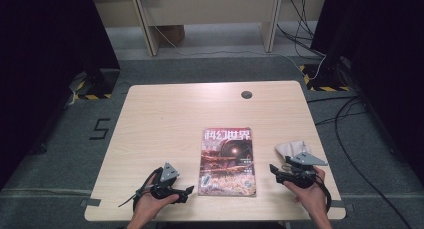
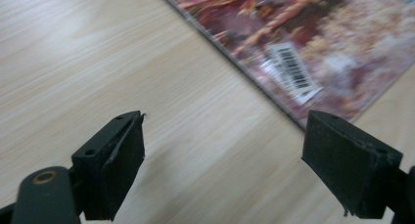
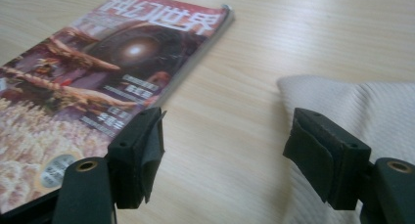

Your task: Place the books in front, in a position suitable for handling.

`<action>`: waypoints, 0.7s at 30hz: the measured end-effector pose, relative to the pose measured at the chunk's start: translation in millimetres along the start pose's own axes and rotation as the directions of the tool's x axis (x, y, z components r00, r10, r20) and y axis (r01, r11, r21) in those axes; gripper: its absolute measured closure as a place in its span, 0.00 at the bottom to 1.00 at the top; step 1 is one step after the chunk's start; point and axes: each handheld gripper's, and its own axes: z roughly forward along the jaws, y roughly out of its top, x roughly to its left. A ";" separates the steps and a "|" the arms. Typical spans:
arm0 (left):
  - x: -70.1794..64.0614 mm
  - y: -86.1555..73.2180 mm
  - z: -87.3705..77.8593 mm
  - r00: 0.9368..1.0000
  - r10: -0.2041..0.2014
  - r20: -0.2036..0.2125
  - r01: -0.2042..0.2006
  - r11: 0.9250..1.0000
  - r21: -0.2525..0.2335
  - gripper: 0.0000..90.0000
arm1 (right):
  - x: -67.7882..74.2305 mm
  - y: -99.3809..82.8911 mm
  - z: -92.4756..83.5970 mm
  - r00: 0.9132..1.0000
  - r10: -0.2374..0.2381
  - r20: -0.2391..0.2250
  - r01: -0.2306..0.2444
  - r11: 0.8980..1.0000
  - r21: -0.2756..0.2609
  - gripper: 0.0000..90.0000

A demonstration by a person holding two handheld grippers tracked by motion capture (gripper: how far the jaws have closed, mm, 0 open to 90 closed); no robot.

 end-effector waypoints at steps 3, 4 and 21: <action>5.5 -2.6 -2.4 1.000 -0.021 -0.009 0.021 1.000 0.005 0.17 | -8.0 -1.5 -0.7 0.999 0.021 0.023 -0.022 1.000 0.008 0.33; 6.6 -3.4 -2.7 1.000 -0.025 -0.013 0.025 1.000 0.008 0.17 | -9.8 -1.7 -0.4 0.999 0.026 0.030 -0.026 1.000 0.008 0.33; 11.5 -8.4 -4.3 0.998 -0.032 -0.058 0.034 0.999 0.023 0.17 | -46.2 -0.2 -12.0 0.983 0.080 0.167 -0.070 0.995 -0.065 0.32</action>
